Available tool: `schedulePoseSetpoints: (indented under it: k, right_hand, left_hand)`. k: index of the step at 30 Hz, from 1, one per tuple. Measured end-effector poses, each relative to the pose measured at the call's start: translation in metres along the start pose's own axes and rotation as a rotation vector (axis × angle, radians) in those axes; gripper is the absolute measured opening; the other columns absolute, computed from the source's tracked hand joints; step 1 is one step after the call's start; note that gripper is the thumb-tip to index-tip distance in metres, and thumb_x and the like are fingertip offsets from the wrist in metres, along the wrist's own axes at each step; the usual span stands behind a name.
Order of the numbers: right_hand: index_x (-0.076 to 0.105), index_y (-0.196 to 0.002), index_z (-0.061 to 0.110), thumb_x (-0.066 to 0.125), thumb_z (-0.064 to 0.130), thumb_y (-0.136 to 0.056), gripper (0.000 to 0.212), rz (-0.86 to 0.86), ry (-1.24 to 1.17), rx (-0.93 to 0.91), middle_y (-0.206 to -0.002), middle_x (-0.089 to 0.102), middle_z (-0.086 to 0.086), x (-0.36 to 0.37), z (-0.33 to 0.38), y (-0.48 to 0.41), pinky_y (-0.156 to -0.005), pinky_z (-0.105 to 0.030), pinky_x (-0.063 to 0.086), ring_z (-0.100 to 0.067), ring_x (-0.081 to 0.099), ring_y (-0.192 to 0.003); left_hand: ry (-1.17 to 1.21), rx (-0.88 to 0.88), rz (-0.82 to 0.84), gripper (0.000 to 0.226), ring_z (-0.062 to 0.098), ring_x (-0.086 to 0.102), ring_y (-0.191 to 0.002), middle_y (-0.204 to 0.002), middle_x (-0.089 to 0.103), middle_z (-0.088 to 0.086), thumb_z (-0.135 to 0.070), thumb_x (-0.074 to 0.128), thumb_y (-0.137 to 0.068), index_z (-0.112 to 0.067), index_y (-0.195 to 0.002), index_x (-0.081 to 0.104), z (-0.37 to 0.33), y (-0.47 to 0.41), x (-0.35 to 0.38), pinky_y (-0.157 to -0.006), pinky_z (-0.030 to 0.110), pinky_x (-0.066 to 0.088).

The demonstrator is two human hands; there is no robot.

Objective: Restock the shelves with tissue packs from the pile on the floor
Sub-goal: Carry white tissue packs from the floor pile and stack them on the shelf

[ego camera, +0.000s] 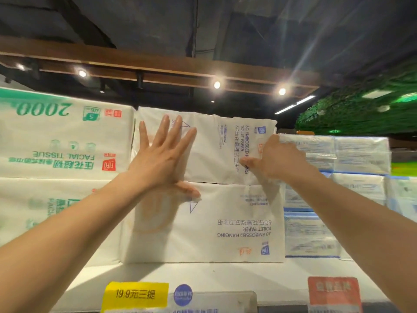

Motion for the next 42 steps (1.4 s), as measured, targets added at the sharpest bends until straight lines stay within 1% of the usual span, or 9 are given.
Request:
schedulePoseSetpoints:
  k: [6,15,20,26,28,30,32,38,42]
  right_hand:
    - [0.043,-0.144,0.007,0.048,0.073,-0.092,0.084,-0.028,0.304,-0.101,-0.145,0.039,-0.016,0.022,0.022,0.024,-0.111,-0.056,0.033,-0.039,0.033,-0.138]
    - [0.049,-0.137,0.016,0.063,0.059,-0.091,0.065,-0.254,-0.395,-0.144,-0.133,0.051,-0.008,-0.033,0.018,0.020,-0.090,-0.037,0.046,-0.027,0.051,-0.122]
    - [0.025,-0.159,0.025,0.069,0.062,-0.085,0.094,-0.175,-0.421,-0.200,-0.166,0.025,-0.003,-0.028,0.025,-0.018,-0.121,-0.052,0.028,-0.028,0.025,-0.152]
    - [0.013,-0.162,0.036,0.063,0.084,-0.050,0.132,0.033,-0.218,-0.335,-0.170,0.015,0.002,-0.012,0.067,-0.054,-0.120,-0.067,0.021,-0.031,0.011,-0.157]
    - [0.025,-0.158,0.037,0.064,0.087,-0.045,0.129,0.115,-0.211,-0.344,-0.162,0.038,-0.001,-0.005,0.069,-0.062,-0.112,-0.060,0.040,-0.032,0.043,-0.144]
    - [0.058,-0.127,0.033,0.065,0.090,-0.041,0.103,0.149,-0.170,-0.379,-0.127,0.069,-0.001,-0.004,0.072,-0.068,-0.089,-0.046,0.059,-0.024,0.072,-0.102]
    - [0.063,-0.097,0.023,0.063,0.092,-0.046,0.086,0.056,-0.106,-0.427,-0.094,0.071,0.002,-0.013,0.077,-0.071,-0.076,-0.043,0.059,-0.019,0.069,-0.077]
    - [0.056,-0.071,0.011,0.060,0.080,-0.077,0.070,-0.214,-0.028,-0.570,-0.080,0.056,-0.002,-0.031,0.088,-0.067,-0.074,-0.040,0.039,-0.024,0.053,-0.080]
    - [0.060,-0.074,0.007,0.055,0.046,-0.100,0.047,-0.285,0.013,-0.621,-0.078,0.058,-0.008,-0.050,0.100,-0.063,-0.074,-0.038,0.041,-0.032,0.057,-0.087]
  left_hand:
    - [-0.075,0.017,-0.022,0.142,0.037,-0.032,-0.147,-0.164,-0.027,0.008,-0.105,0.027,-0.046,-0.029,-0.156,-0.021,-0.006,0.001,-0.003,-0.113,0.070,-0.014]
    - [0.131,-0.011,-0.175,0.105,0.021,-0.021,-0.152,-0.165,-0.018,0.001,-0.091,0.007,-0.078,-0.026,-0.160,-0.004,0.016,0.014,-0.019,-0.123,0.050,-0.011]
    - [0.134,-0.004,-0.172,0.097,0.020,-0.024,-0.151,-0.165,-0.023,0.001,-0.086,0.009,-0.083,-0.028,-0.158,-0.013,0.019,0.012,-0.014,-0.123,0.048,-0.014]
    - [0.072,-0.030,-0.205,0.096,0.021,-0.026,-0.151,-0.164,-0.027,0.001,-0.085,0.004,-0.084,-0.026,-0.157,-0.017,0.023,0.011,-0.006,-0.123,0.051,-0.011]
    - [0.064,-0.035,-0.210,0.097,0.020,-0.027,-0.150,-0.163,-0.028,0.001,-0.085,0.003,-0.083,-0.025,-0.156,-0.019,0.024,0.010,-0.006,-0.122,0.049,-0.013]
    - [0.047,-0.029,-0.220,0.096,0.020,-0.028,-0.150,-0.163,-0.028,0.002,-0.083,0.004,-0.085,-0.023,-0.157,-0.018,0.024,0.008,-0.006,-0.122,0.046,-0.017]
    - [0.042,-0.029,-0.232,0.095,0.019,-0.026,-0.150,-0.165,-0.022,0.003,-0.080,0.008,-0.087,-0.021,-0.159,-0.013,0.025,0.007,-0.005,-0.121,0.044,-0.019]
    - [0.043,-0.037,-0.230,0.092,0.020,-0.024,-0.151,-0.166,-0.020,0.005,-0.076,0.012,-0.090,-0.018,-0.160,-0.008,0.030,0.006,-0.004,-0.122,0.045,-0.016]
    - [0.055,-0.040,-0.227,0.091,0.019,-0.024,-0.152,-0.166,-0.020,0.004,-0.074,0.014,-0.091,-0.019,-0.160,-0.008,0.029,0.006,-0.002,-0.123,0.045,-0.013]
Point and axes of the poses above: each hand's wrist, its own y-axis away from the middle knuckle, its own x-axis out of the palm, z = x × y, the point moved 10 cm from there along -y, towards the middle knuckle
